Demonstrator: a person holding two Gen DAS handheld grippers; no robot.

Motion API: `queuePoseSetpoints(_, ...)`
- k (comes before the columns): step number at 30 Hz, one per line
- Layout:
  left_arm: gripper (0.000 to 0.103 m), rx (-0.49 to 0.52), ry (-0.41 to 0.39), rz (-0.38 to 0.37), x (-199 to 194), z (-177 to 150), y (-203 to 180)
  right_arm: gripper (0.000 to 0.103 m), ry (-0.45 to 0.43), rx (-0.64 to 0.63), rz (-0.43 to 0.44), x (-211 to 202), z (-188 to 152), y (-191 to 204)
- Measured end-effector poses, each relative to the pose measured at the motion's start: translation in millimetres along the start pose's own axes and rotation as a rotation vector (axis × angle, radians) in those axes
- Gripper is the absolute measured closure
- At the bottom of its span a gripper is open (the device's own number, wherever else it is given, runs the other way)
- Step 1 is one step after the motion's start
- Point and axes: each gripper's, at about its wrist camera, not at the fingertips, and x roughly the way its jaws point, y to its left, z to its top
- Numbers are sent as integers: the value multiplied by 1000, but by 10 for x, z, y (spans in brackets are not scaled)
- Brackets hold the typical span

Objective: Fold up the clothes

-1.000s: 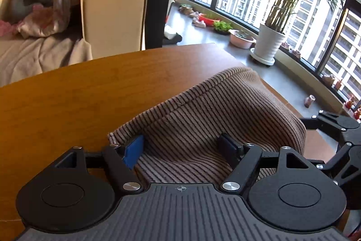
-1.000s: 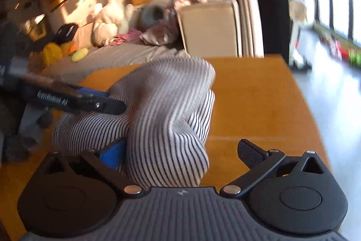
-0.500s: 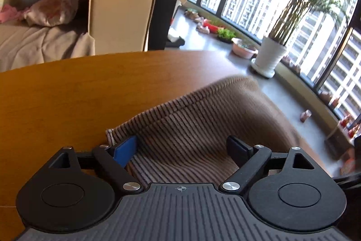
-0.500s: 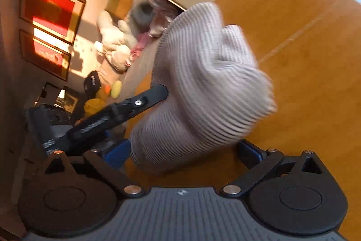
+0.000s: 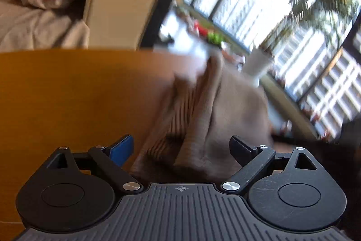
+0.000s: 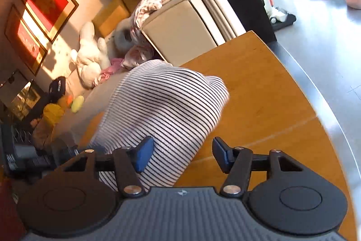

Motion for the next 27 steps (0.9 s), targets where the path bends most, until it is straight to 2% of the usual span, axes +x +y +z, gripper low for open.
queuePoseSetpoints(3,7,47,-10,19,89,-106,-196,24,-1,-10,-16,2,19,-55)
queuePoseSetpoints(5,7,60,-11,-2,83,-170,-337,21,-9,-12,-26,-2,32,-100)
queuePoseSetpoints(9,8,151,18,-116,87,-392,-677,17,-36,-7,-51,-25,75,-203)
queuePoseSetpoints(11,8,199,34,-165,120,-513,-867,13,-53,-46,-103,-62,104,-202)
queuePoseSetpoints(14,8,189,60,-271,130,-595,-1057,5,-100,-132,-180,-138,120,-138)
queuePoseSetpoints(17,7,208,55,-308,14,-608,-1143,3,-181,-233,-243,-245,84,-31)
queuePoseSetpoints(19,7,204,27,-285,-103,-584,-1102,2,-268,-297,-256,-344,-1,61)
queuePoseSetpoints(21,7,143,-16,-217,-235,-549,-943,2,-324,-355,-242,-428,-75,165)
queuePoseSetpoints(24,11,22,-82,4,-341,-509,-662,2,-280,-454,-149,-483,-227,387)
queuePoseSetpoints(25,18,-21,-98,64,-355,-494,-569,2,-251,-511,-133,-471,-313,494)
queuePoseSetpoints(26,29,-76,-104,107,-351,-480,-467,2,-223,-568,-117,-460,-399,602)
queuePoseSetpoints(27,35,-130,-102,138,-341,-469,-370,2,-196,-662,-118,-437,-538,719)
